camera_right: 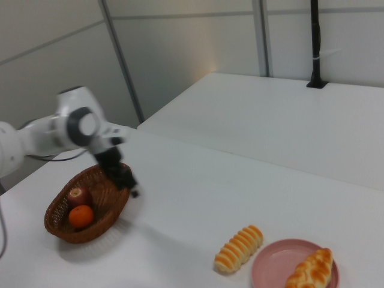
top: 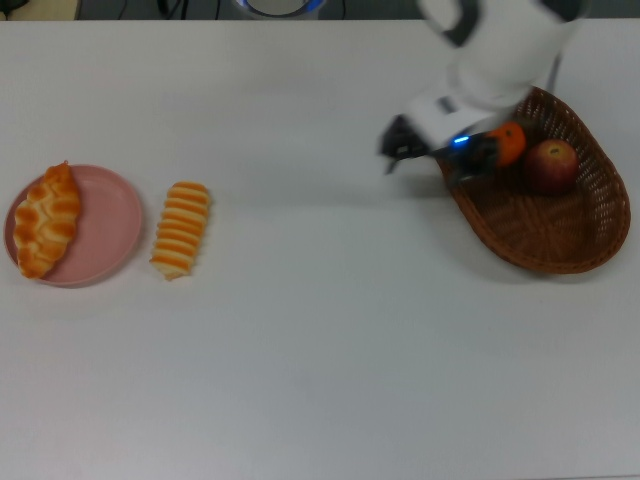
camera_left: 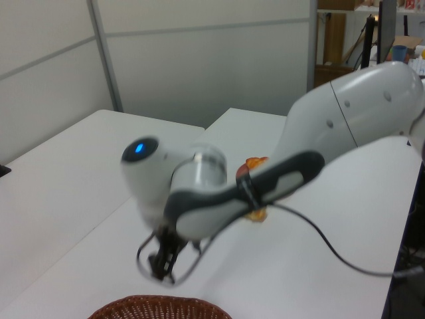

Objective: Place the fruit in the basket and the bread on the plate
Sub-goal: 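Move the gripper to the striped bread roll and grasp it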

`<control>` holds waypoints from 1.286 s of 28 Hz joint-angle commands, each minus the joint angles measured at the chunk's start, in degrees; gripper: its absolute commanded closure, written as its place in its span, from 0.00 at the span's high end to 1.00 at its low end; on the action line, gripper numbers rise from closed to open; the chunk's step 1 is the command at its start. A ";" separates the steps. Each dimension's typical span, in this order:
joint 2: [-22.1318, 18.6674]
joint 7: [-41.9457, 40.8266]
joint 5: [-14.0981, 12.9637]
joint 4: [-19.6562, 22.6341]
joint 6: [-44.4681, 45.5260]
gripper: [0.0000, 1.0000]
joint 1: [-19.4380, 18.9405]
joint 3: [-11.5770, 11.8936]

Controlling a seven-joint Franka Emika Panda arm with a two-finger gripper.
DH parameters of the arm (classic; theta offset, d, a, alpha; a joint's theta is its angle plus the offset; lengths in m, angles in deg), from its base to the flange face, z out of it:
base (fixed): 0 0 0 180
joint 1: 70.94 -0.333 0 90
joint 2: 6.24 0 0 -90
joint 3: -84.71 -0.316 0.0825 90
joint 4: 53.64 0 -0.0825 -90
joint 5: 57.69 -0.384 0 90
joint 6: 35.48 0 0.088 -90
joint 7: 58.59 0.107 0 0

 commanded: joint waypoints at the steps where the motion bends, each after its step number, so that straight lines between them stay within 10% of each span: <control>1: -1.42 -5.95 0.38 1.92 0.41 1.00 8.63 0.04; 15: -1.16 -17.38 1.34 5.59 -6.76 1.00 24.37 0.04; 36: 4.11 -19.76 4.24 9.74 -18.39 0.90 29.13 0.04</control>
